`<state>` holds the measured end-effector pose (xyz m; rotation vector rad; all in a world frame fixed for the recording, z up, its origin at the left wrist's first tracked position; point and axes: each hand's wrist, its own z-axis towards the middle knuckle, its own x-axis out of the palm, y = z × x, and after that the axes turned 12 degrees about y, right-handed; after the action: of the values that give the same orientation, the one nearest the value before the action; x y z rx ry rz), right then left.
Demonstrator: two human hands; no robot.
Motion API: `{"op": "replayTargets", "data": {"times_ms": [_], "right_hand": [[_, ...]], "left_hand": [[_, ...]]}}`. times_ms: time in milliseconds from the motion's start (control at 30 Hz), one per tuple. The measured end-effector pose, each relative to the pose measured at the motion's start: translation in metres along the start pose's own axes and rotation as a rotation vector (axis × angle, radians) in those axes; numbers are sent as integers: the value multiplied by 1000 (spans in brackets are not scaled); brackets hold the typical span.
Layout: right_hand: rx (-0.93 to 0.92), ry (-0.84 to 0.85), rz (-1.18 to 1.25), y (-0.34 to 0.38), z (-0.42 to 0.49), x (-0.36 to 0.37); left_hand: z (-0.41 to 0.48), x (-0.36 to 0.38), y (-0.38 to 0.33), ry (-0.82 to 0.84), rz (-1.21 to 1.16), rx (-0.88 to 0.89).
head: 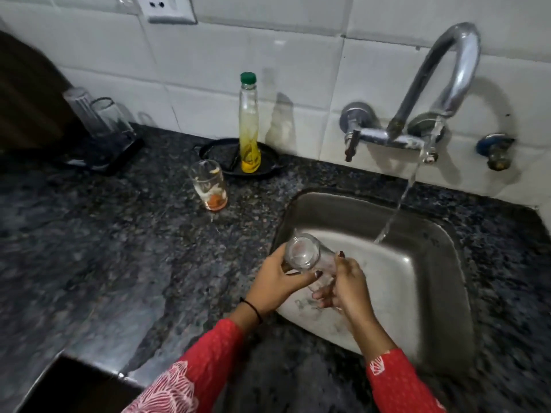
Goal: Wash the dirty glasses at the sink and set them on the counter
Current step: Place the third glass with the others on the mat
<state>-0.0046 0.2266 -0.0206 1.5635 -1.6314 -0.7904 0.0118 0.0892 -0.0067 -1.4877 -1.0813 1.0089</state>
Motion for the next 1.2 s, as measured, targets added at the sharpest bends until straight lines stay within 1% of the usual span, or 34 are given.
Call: {"op": "replayTargets", "data": {"times_ms": [67,100,167,233,300,433,500,533,667,800,867,933,1033,1200], "right_hand": [[-163,-102,-231,9,-3,11],[-291,-139,-376,14,-4,22],[-603,-127,-600,30,-4,53],[-884,-45,-728,51,-4,96],[-1065,23,-795,77,2,150],[-1247,68,-706,118,35,260],[-1262,119,-666,130,57,316],[-1235,157,-637,134,68,344],[-1060,325,-501,144,114,445],[-918,402,-535,142,162,522],[-839,445,-572,137,190,554],[-780,479,-598,131,216,577],[-732,483,-621,119,249,606],[-696,498,-690,94,277,624]], "left_hand": [[-4,-19,-15,-29,-23,38],[-6,-34,-24,-38,-33,64],[-10,-69,-42,-57,-4,129],[-13,-109,-64,-65,47,212],[-17,-158,-82,-104,91,286],[-20,-261,-103,-223,142,370],[-17,-314,-105,-265,154,390],[-14,-341,-103,-281,129,384],[-3,-442,-86,-342,26,315],[17,-527,-54,-432,0,197],[31,-562,-35,-450,29,136],[46,-587,-18,-459,44,104],[59,-612,4,-533,23,78],[61,-623,34,-567,-107,75]]}}
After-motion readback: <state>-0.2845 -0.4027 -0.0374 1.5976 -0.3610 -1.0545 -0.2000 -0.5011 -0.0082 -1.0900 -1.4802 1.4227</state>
